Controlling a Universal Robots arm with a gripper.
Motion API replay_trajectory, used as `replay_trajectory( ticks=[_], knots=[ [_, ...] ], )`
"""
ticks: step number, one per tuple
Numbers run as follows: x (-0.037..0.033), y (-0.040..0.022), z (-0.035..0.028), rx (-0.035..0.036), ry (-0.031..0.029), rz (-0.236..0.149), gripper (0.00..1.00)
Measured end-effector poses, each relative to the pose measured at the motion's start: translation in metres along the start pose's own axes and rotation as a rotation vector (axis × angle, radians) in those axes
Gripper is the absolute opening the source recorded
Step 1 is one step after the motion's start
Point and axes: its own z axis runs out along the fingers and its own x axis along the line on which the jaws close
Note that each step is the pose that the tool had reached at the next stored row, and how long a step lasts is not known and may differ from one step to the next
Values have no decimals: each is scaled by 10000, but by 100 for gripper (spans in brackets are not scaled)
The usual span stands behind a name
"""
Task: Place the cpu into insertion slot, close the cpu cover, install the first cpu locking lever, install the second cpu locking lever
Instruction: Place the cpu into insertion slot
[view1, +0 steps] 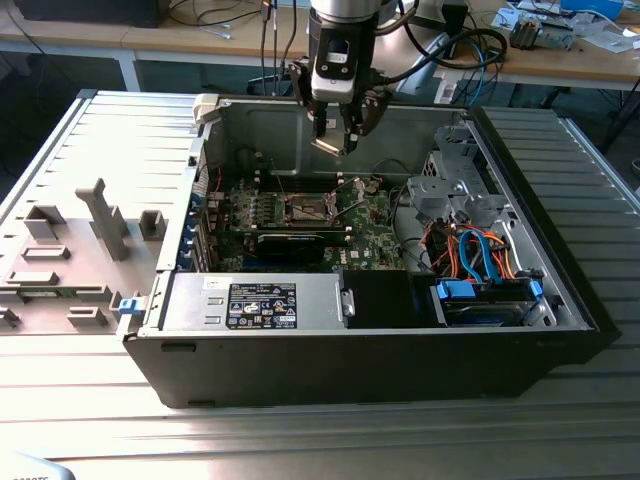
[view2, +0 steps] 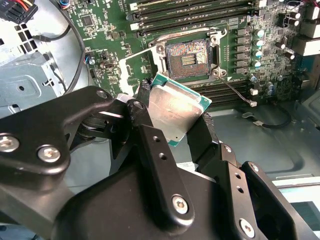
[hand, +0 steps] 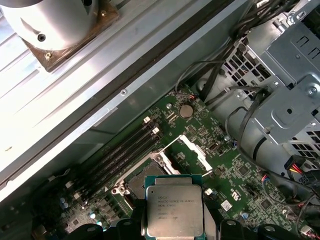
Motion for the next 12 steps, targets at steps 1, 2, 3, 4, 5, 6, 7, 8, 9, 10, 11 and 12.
replay_trajectory(
  ticks=[1, 2, 3, 4, 5, 6, 7, 8, 9, 10, 11, 12],
  knots=[
    [0, 0, 2, 9, -9, 11, 54],
    [1, -1, 3, 71, -60, 19, 54],
    [0, 0, 4, 163, -137, 13, 54],
    [1, 0, 4, 262, -219, 7, 54],
    [2, 1, 5, 392, -329, 0, 54],
    [2, 3, 5, 489, -409, -5, 54],
    [5, 5, 5, 634, -530, -12, 54],
    [6, 7, 6, 683, -572, -14, 54],
    [11, 12, 8, 725, -606, -16, 54],
    [15, 17, 10, 734, -613, -16, 54],
    [18, 21, 12, 738, -617, -17, 54],
    [20, 24, 15, 741, -620, -17, 54]
  ],
)
